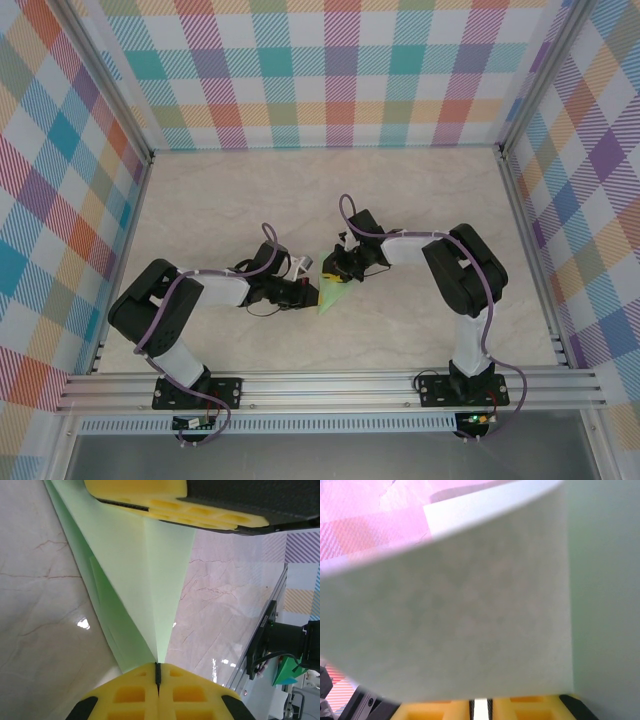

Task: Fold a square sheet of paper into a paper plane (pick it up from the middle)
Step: Fourth fold the wing at the center of the table.

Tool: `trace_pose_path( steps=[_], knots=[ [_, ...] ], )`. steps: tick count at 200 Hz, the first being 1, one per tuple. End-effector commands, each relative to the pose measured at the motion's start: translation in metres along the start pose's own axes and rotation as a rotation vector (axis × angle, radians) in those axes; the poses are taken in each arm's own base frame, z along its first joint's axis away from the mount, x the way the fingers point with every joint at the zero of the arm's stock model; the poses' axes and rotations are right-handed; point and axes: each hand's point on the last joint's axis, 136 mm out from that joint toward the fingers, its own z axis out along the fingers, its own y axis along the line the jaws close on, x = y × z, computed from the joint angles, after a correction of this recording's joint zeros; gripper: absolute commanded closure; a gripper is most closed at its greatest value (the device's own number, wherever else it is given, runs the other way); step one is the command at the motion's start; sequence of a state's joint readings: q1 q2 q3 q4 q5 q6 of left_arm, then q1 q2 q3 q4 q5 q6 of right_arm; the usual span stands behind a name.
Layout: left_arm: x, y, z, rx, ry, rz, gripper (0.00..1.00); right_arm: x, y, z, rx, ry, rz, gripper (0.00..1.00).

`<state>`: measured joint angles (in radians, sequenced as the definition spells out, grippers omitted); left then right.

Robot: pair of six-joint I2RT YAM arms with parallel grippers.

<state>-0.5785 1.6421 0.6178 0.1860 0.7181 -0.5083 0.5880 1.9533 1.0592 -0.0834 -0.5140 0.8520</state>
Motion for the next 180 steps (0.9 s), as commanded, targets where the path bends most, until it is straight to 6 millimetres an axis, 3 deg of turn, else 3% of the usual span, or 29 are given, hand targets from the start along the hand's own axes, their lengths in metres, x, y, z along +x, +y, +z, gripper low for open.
trace_pose_path(
  steps=[1,108,180],
  knots=[
    [0.020,0.003,0.004,0.029,0.087,-0.008,1.00,0.006,-0.039,0.005,0.115,-0.001,0.052,0.83],
    [0.037,0.022,0.013,-0.020,0.159,-0.046,0.99,0.011,-0.058,0.006,0.169,0.003,0.072,0.83],
    [0.019,0.018,0.003,-0.062,0.054,-0.029,1.00,0.014,-0.062,0.008,0.180,0.011,0.073,0.83]
  ],
)
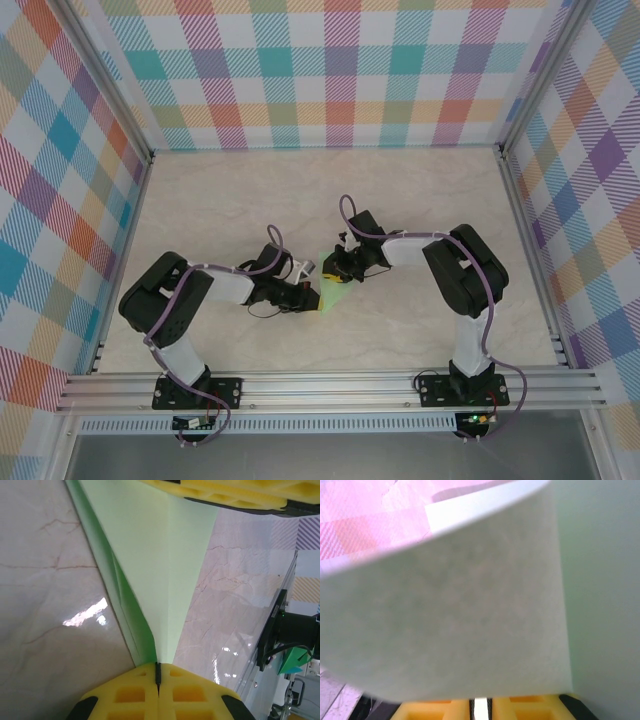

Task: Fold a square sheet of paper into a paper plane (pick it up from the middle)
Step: Fourth fold the wing at the center of the table.

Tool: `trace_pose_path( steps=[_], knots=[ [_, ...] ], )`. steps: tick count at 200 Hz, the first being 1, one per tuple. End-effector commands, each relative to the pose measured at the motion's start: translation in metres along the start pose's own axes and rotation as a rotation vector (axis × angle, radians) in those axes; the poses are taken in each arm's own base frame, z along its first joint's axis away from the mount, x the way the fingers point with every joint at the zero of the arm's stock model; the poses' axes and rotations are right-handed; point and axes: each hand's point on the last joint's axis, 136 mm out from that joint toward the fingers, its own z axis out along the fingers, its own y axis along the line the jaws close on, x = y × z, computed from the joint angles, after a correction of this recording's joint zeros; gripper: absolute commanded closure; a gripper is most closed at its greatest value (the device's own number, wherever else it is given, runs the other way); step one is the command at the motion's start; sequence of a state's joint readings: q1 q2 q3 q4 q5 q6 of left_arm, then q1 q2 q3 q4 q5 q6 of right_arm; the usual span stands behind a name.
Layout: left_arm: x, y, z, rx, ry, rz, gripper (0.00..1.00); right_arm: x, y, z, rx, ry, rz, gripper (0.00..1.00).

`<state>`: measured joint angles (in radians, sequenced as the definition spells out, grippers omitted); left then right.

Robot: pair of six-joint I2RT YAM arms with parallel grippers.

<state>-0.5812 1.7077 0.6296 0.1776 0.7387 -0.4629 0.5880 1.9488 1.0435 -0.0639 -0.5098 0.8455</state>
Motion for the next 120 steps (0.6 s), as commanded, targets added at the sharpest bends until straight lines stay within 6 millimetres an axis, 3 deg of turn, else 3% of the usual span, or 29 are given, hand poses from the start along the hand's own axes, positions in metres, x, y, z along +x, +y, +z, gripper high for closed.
trace_pose_path(
  steps=[1,44,120],
  knots=[
    [0.010,0.006,-0.006,-0.052,0.001,-0.037,1.00,0.014,-0.061,0.007,0.183,0.019,0.084,0.83],
    [0.011,0.008,-0.006,-0.057,0.004,-0.052,1.00,0.015,-0.061,0.008,0.182,0.020,0.085,0.84],
    [0.031,0.024,0.003,-0.071,0.076,-0.109,1.00,0.014,-0.063,0.009,0.193,0.018,0.088,0.84]
  ],
)
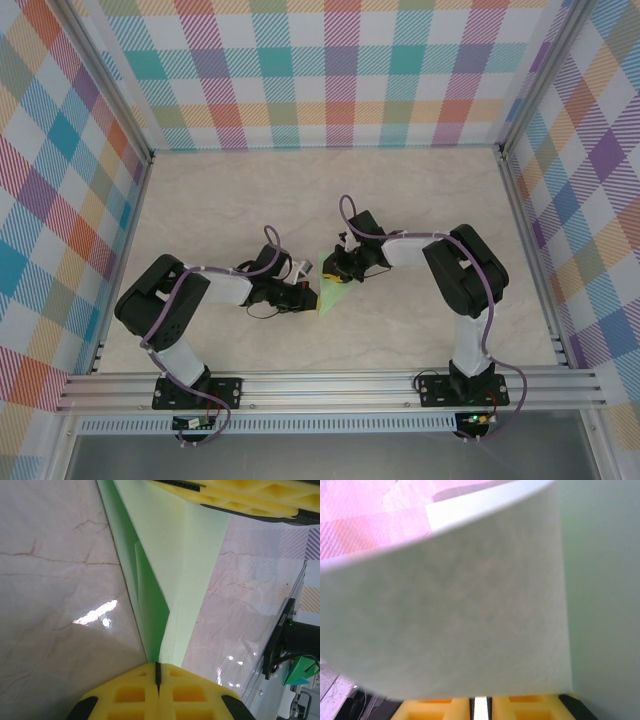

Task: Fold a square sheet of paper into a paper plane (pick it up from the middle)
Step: Fourth fold the wing at the center of the table.

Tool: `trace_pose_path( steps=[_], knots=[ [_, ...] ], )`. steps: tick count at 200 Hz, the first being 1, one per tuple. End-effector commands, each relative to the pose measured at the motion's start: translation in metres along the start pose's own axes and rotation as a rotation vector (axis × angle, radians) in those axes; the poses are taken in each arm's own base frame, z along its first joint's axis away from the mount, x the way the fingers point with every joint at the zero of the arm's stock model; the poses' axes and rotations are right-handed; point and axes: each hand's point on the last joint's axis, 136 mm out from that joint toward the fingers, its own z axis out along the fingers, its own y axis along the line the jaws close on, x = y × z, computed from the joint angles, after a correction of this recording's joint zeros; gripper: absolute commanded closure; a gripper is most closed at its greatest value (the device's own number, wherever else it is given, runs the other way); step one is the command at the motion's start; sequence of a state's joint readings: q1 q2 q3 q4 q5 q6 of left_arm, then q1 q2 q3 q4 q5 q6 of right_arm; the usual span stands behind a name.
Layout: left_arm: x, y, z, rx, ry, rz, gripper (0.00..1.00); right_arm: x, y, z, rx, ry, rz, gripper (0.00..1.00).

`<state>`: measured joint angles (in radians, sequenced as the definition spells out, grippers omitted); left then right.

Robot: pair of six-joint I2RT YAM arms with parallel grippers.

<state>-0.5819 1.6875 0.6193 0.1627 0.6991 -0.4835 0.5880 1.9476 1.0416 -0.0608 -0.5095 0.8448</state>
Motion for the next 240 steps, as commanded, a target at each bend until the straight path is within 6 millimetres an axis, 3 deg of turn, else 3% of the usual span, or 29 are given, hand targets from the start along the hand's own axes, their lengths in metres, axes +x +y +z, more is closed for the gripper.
trace_pose_path(
  steps=[1,69,85,100,110,131,170,215,240],
  knots=[
    [0.031,0.020,0.006,-0.039,0.097,-0.084,1.00,0.014,-0.063,0.009,0.194,0.020,0.091,0.84],
    [0.047,0.028,0.006,-0.050,0.127,-0.113,1.00,0.011,-0.062,0.012,0.179,0.017,0.100,0.84],
    [0.045,0.025,0.003,-0.049,0.114,-0.106,0.96,0.010,-0.063,0.011,0.187,0.012,0.104,0.84],
    [0.038,0.016,-0.002,-0.036,0.083,-0.096,0.94,0.011,-0.063,0.012,0.180,0.018,0.104,0.84],
    [0.031,0.008,-0.006,-0.023,0.055,-0.091,0.86,0.012,-0.061,0.014,0.171,0.025,0.103,0.85],
    [0.012,-0.010,-0.019,-0.013,-0.032,-0.068,0.79,0.012,-0.062,0.014,0.167,0.029,0.104,0.85],
    [-0.021,-0.042,-0.039,0.012,-0.147,-0.029,0.78,0.012,-0.060,0.015,0.162,0.030,0.105,0.85],
    [-0.036,-0.067,-0.015,0.043,-0.123,0.004,0.78,0.012,-0.061,0.015,0.165,0.028,0.112,0.84],
    [-0.039,-0.058,0.000,0.004,-0.130,-0.011,0.79,0.012,-0.061,0.016,0.159,0.028,0.115,0.84]
  ],
)
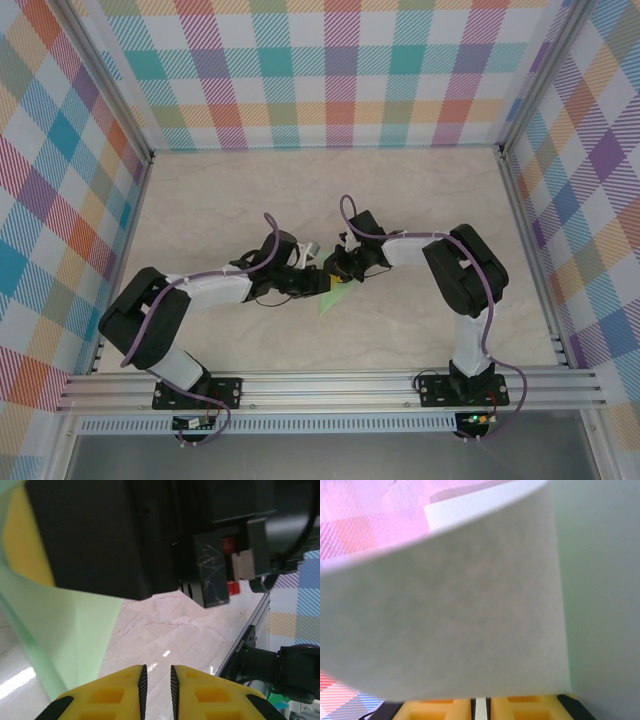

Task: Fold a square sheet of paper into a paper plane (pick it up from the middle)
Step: Fourth fold the wing at the center of the table.

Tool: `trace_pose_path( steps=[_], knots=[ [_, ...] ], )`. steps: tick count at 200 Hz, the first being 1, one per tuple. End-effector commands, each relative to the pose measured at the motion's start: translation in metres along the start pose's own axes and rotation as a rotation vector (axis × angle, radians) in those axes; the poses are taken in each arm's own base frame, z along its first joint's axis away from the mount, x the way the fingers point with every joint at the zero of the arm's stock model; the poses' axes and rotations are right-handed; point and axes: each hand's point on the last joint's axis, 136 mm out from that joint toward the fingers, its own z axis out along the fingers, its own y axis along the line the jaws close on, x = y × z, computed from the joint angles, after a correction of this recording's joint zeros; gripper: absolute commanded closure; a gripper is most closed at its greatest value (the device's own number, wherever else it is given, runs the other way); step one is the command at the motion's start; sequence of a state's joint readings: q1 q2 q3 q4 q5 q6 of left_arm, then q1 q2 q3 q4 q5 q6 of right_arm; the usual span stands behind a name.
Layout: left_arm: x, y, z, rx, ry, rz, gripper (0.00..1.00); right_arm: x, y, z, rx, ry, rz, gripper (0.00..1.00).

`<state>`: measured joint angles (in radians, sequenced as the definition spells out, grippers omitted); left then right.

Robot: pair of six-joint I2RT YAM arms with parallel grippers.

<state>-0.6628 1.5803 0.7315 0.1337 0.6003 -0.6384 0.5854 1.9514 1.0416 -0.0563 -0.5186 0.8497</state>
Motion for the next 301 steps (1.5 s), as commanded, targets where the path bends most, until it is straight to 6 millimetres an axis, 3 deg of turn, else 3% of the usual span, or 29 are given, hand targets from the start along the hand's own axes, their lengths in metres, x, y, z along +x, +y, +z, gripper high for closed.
trace_pose_path(
  steps=[1,55,171,205,251,276,301],
  knots=[
    [-0.003,0.006,0.013,-0.032,-0.011,-0.020,0.79,0.011,-0.062,0.015,0.166,0.022,0.110,0.84],
    [0.006,0.035,0.027,-0.112,0.014,-0.050,0.81,0.012,-0.062,0.016,0.164,0.029,0.110,0.84],
    [0.049,0.082,0.018,-0.244,0.088,-0.084,0.87,0.012,-0.060,0.013,0.171,0.027,0.108,0.83],
    [0.057,0.089,0.015,-0.257,0.096,-0.094,0.92,0.006,-0.034,0.005,0.109,0.019,0.074,0.84],
    [0.060,0.100,0.012,-0.304,0.081,-0.110,0.99,-0.007,0.015,-0.027,-0.003,-0.053,-0.018,0.92],
    [0.059,0.101,0.013,-0.310,0.075,-0.117,1.00,-0.002,0.025,-0.036,-0.034,-0.062,-0.040,0.94],
    [0.057,0.103,0.013,-0.317,0.068,-0.120,1.00,0.013,0.024,-0.030,-0.055,-0.023,-0.039,0.96]
  ],
)
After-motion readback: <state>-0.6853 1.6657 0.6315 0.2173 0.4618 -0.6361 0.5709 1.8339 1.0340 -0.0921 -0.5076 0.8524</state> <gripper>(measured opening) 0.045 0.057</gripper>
